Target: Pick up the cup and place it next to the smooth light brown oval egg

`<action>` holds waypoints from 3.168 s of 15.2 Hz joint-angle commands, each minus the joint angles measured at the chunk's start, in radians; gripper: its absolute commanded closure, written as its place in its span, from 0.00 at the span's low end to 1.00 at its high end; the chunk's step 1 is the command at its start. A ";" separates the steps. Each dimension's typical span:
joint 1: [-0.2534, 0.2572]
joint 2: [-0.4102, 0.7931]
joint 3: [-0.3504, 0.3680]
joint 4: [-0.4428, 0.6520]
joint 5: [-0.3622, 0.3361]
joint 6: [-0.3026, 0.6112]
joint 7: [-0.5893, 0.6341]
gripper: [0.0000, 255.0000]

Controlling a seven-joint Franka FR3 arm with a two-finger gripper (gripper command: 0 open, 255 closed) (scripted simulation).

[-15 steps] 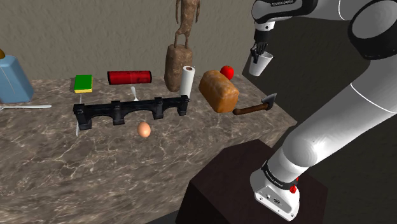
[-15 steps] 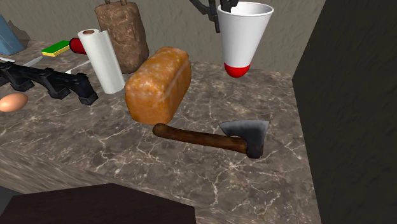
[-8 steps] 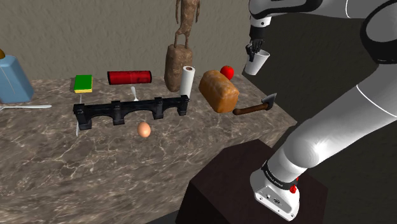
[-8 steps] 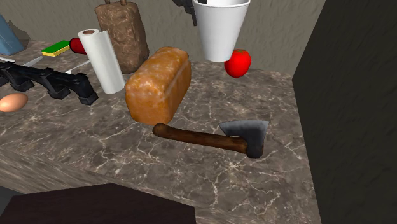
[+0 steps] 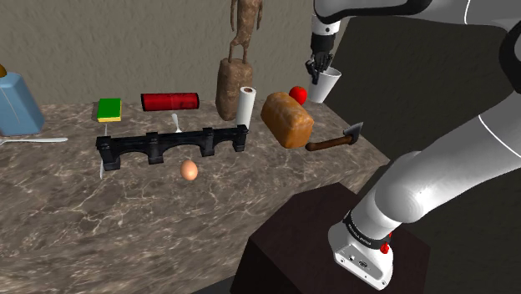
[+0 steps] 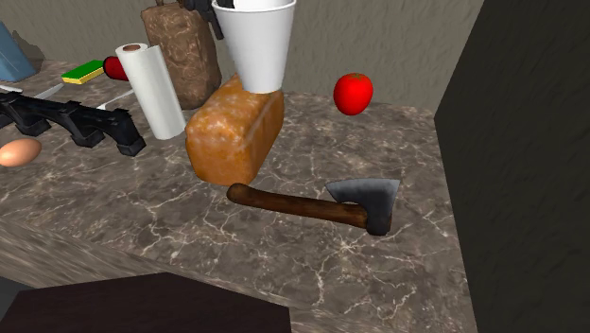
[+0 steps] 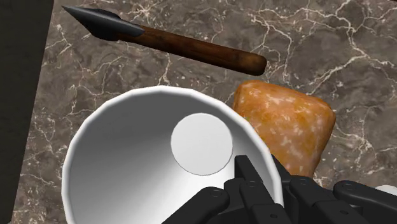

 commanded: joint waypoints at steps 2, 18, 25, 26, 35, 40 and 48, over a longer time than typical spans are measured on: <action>0.031 -0.009 0.049 -0.005 0.020 -0.023 0.073 1.00; 0.193 0.089 0.293 0.110 0.139 -0.117 0.441 1.00; 0.264 0.212 0.386 0.253 0.165 -0.162 0.600 1.00; 0.274 0.233 0.399 0.278 0.167 -0.169 0.623 1.00; 0.388 0.476 0.493 0.581 0.146 -0.262 0.823 1.00; 0.481 0.660 0.524 0.837 0.107 -0.351 0.922 1.00; 0.594 0.871 0.529 1.124 0.061 -0.436 0.990 1.00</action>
